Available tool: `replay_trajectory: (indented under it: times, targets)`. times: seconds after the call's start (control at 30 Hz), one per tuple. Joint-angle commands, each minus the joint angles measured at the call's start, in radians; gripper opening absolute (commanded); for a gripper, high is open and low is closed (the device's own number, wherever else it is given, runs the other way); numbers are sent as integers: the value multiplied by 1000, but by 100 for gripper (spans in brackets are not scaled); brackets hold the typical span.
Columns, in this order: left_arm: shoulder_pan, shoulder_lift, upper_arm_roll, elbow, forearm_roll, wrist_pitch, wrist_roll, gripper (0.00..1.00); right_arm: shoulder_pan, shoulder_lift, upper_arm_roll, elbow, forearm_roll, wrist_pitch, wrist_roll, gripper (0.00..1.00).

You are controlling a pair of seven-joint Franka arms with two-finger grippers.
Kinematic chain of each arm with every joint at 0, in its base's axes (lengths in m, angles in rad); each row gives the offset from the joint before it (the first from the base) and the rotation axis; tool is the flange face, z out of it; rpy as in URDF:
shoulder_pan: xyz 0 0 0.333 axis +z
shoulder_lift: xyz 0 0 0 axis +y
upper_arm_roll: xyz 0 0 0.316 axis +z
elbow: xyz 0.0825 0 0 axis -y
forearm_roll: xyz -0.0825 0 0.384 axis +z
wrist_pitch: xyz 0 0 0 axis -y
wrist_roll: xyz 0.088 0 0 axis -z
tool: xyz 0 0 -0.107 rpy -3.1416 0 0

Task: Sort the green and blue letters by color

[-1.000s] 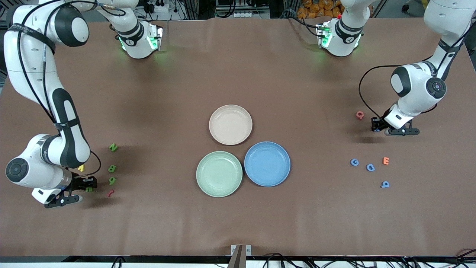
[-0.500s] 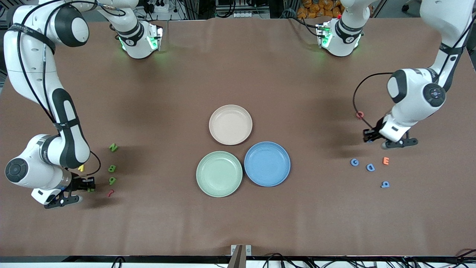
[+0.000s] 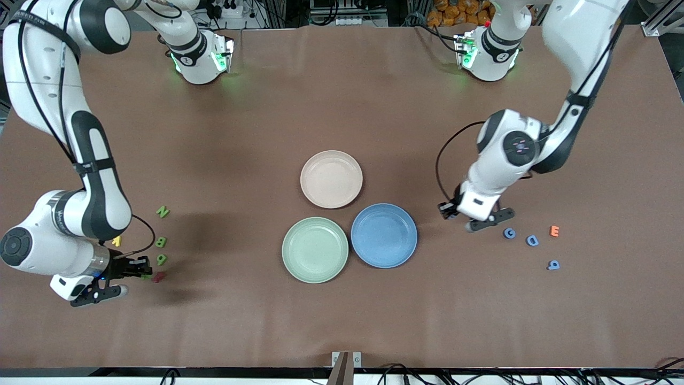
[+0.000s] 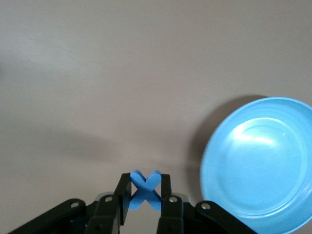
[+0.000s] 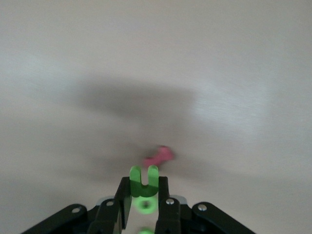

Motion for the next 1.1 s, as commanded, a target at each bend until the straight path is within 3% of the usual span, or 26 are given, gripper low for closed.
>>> replay_trajectory:
  times: [0.0, 0.2, 0.4, 0.77, 0.8, 0.83, 0.93, 1.0, 1.07]
  targets:
    - [-68, 155, 13, 201, 119, -84, -166, 11, 110, -50, -7, -14, 4, -52, 201, 0]
    - [-183, 256, 77, 343, 161, -122, -269, 11, 234, -52, -8, 30, 4, -99, 450, 0]
    - [-304, 299, 161, 409, 153, -122, -323, 11, 369, -47, -13, 81, 4, -145, 683, 0]
    - [-370, 347, 165, 472, 152, -122, -387, 13, 543, -24, -14, 96, 4, -70, 959, 0]
    - [-371, 347, 165, 472, 153, -121, -384, 19, 555, -21, -14, 95, 4, -63, 976, 0]
    - [-370, 347, 165, 472, 156, -121, -377, 32, 570, -17, -16, 95, 1, -55, 992, 0]
    - [-368, 344, 166, 472, 164, -121, -339, 84, 615, -7, -27, 89, -18, -20, 1021, 0]
    - [-365, 341, 166, 471, 163, -121, -303, 100, 630, 5, -27, 87, -33, 0, 1041, 0]
    - [-362, 336, 165, 471, 163, -121, -276, 100, 640, 20, -27, 87, -50, 13, 1061, 0]
